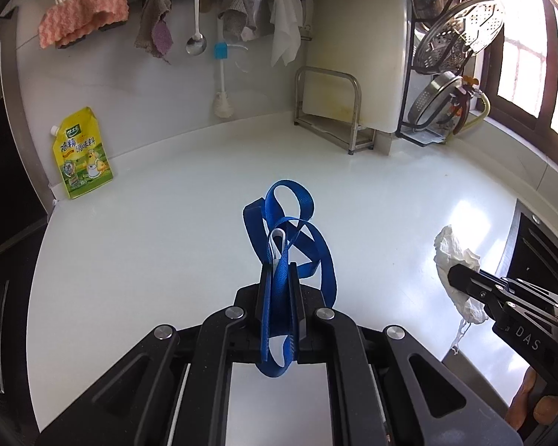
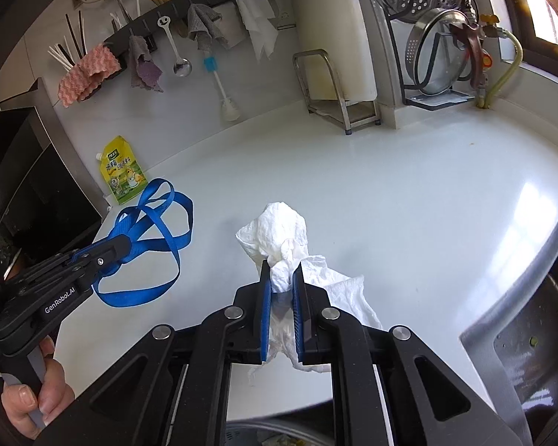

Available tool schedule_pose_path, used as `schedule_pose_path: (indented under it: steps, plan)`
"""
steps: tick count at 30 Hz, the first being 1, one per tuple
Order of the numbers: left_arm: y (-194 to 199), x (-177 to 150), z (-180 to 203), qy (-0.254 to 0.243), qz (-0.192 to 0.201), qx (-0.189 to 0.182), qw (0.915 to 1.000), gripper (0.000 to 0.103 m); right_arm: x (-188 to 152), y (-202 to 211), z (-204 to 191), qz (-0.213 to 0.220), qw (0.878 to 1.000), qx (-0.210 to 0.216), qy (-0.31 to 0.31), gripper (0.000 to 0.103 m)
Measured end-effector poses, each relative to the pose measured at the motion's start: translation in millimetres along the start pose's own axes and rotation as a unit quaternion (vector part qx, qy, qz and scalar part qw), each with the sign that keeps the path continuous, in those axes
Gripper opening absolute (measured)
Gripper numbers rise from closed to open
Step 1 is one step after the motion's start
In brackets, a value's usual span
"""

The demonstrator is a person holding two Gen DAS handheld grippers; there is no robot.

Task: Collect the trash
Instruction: 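Carry the blue strap and white tissue over the bin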

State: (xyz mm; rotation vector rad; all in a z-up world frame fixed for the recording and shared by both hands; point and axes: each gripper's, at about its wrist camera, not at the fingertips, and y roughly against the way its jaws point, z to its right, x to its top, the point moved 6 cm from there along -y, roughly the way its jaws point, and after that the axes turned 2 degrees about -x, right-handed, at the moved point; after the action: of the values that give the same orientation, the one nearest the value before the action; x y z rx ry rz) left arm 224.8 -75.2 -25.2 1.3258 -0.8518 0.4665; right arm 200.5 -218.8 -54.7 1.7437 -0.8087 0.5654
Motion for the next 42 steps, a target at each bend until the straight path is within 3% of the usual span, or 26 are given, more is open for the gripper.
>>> schedule_pose_path:
  steps: [11, 17, 23, 33, 42]
  plan:
    - [74, -77, 13, -0.006, 0.005, -0.012, 0.9999, 0.008, -82, 70, -12, 0.011, 0.999, -0.028, -0.009, 0.010]
    - [97, -119, 17, 0.010, -0.005, -0.024, 0.9996, 0.008, -130, 105, -19, 0.017, 0.999, -0.034, -0.006, 0.010]
    - [120, -150, 32, -0.005, 0.004, -0.024, 0.9997, 0.008, -167, 124, -24, 0.009, 0.999, -0.031, 0.008, 0.010]
    - [120, -195, 53, -0.012, -0.028, -0.050, 0.9983, 0.008, -209, 135, -8, -0.013, 0.999, -0.041, -0.004, 0.010]
    - [102, -215, 63, -0.016, -0.066, -0.059, 0.9959, 0.009, -222, 127, -1, -0.032, 0.999, -0.035, -0.019, 0.012]
